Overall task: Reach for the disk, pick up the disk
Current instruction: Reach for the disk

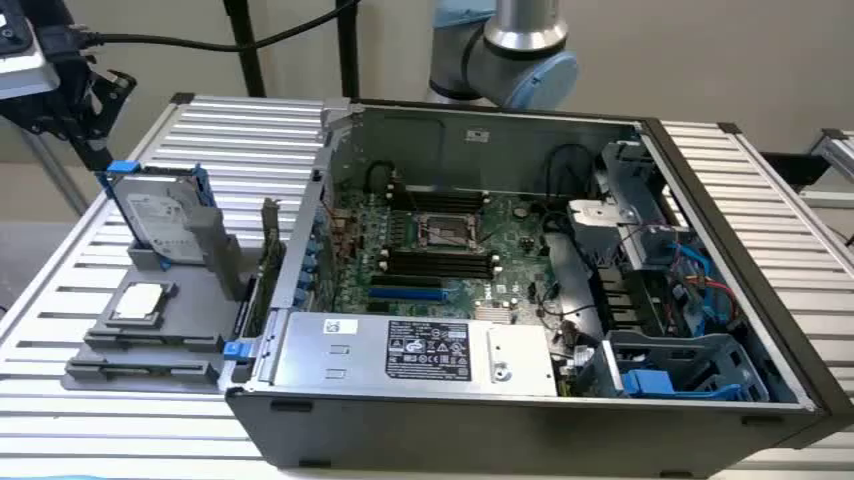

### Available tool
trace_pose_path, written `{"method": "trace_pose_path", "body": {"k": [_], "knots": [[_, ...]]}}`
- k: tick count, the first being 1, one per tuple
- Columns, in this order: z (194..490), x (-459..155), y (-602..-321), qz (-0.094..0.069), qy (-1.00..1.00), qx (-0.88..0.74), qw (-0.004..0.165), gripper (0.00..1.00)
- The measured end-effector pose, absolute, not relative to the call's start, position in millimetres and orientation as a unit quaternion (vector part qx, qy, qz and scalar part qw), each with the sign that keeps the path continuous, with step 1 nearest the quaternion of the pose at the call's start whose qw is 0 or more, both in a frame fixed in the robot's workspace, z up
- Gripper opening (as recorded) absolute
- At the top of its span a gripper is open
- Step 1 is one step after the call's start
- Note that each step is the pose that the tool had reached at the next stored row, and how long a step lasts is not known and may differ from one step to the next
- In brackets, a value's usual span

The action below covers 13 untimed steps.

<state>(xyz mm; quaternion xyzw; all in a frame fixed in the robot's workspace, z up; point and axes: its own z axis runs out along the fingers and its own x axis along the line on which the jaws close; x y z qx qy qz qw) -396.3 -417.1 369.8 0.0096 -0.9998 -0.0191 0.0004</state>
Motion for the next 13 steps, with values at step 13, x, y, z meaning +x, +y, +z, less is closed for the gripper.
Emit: {"method": "trace_pose_path", "body": {"k": [13], "knots": [[369.8,-396.3,-417.1,-0.019,-1.000,0.010,0.000,0.11]]}}
